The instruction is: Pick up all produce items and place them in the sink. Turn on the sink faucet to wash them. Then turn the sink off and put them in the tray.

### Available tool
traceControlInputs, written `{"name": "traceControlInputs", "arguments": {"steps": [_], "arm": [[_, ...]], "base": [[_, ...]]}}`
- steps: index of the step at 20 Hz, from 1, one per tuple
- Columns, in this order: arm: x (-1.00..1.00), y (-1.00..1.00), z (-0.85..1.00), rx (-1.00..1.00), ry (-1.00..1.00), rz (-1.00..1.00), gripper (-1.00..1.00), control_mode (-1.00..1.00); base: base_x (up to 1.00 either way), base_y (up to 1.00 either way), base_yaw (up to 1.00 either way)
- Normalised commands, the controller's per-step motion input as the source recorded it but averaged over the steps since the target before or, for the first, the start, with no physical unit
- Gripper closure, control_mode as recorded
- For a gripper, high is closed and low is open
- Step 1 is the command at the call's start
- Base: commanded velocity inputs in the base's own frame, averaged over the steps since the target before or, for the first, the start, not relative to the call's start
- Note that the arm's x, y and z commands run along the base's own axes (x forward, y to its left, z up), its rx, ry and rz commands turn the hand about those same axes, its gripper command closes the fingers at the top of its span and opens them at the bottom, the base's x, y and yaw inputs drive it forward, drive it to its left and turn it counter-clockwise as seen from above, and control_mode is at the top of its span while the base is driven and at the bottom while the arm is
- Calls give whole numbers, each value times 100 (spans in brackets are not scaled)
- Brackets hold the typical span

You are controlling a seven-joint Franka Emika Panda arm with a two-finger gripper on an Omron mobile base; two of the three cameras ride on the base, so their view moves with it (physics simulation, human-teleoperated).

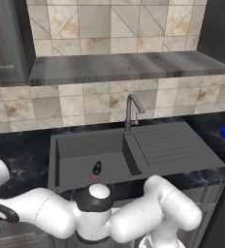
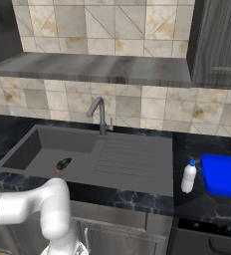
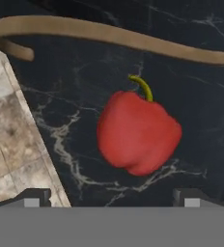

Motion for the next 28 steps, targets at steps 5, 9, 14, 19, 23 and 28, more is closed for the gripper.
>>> {"name": "traceControlInputs", "arguments": {"steps": [5,9,14,19,23,28], "arm": [[22,9,-1,2,0,0,-100,-100],[15,12,-14,0,0,0,-100,-100],[14,33,-23,0,0,0,-100,-100],[2,31,-21,0,0,0,-100,-100],[-2,9,-14,0,0,0,-100,-100],[-4,1,-21,0,0,0,100,-100]], "base": [[0,0,0],[0,0,0],[0,0,0],[0,0,0],[0,0,0],[0,0,0]]}}
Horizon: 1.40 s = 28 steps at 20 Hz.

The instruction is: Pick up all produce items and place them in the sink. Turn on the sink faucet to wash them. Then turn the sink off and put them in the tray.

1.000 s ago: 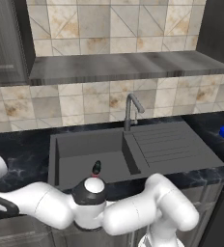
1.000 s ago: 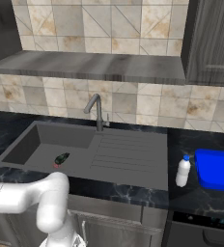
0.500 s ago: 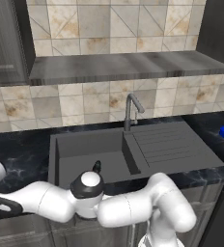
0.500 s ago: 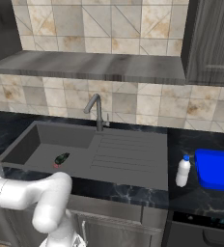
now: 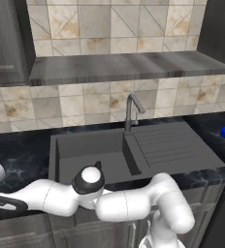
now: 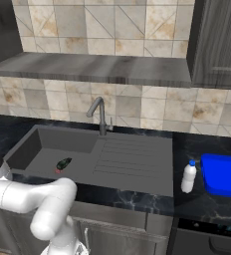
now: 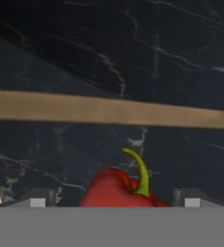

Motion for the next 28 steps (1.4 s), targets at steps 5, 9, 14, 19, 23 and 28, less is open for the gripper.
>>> {"name": "traceControlInputs", "arguments": {"steps": [5,9,14,19,23,28], "arm": [[0,0,-6,0,-5,0,100,-100],[-13,-12,-1,0,0,0,100,-100],[-18,-73,18,3,0,0,100,-100],[-5,-84,38,2,0,0,100,-100],[0,-91,27,1,-3,0,100,-100],[0,-88,34,3,-5,0,100,-100]], "base": [[0,0,0],[0,0,0],[0,0,0],[0,0,0],[0,0,0],[0,0,0]]}}
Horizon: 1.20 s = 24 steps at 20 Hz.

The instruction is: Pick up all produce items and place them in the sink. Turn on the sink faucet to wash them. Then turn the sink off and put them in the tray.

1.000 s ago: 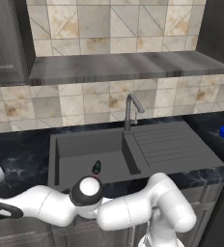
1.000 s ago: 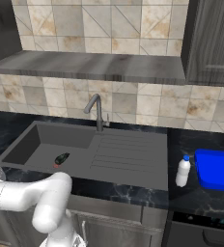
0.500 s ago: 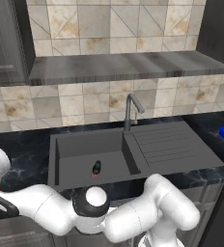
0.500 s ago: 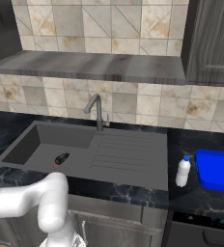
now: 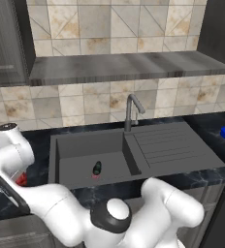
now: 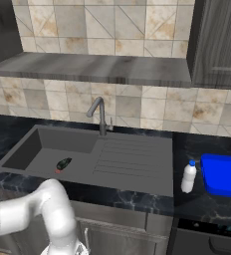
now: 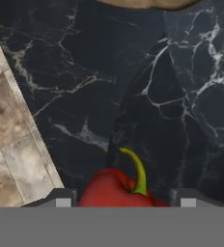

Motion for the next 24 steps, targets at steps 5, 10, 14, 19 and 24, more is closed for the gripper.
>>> {"name": "traceControlInputs", "arguments": {"steps": [5,10,14,19,24], "arm": [[0,-86,35,6,-1,0,100,-100],[10,-84,30,6,0,0,100,-100],[28,-89,22,6,0,-3,100,-100],[34,-88,15,5,0,-8,100,-100],[36,-75,1,2,0,-9,100,-100]], "base": [[0,0,0],[0,0,0],[0,0,0],[0,0,0],[0,0,0]]}}
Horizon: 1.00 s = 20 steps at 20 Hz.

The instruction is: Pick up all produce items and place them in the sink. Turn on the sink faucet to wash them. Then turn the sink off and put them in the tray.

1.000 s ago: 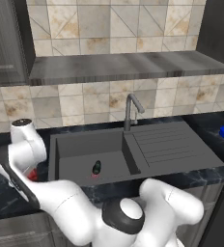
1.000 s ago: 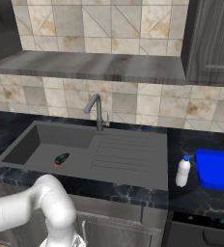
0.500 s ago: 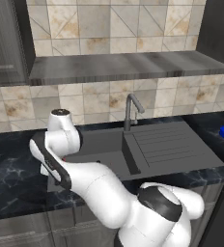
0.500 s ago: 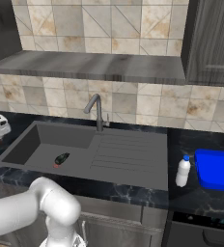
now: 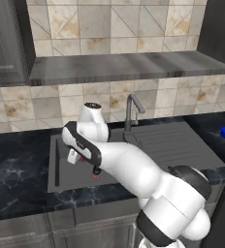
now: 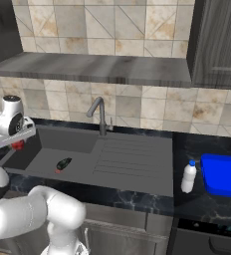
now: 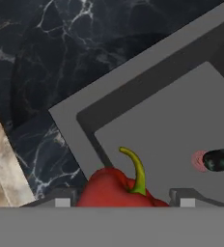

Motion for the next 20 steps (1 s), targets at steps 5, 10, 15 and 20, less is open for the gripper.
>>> {"name": "traceControlInputs", "arguments": {"steps": [5,10,15,20], "arm": [[41,-61,-2,1,4,-12,100,-100],[61,-34,-14,0,11,-17,100,-100],[42,-19,-28,-1,9,-19,100,-100],[19,-17,-37,-3,2,-21,100,-100]], "base": [[0,0,0],[0,0,0],[0,0,0],[0,0,0]]}}
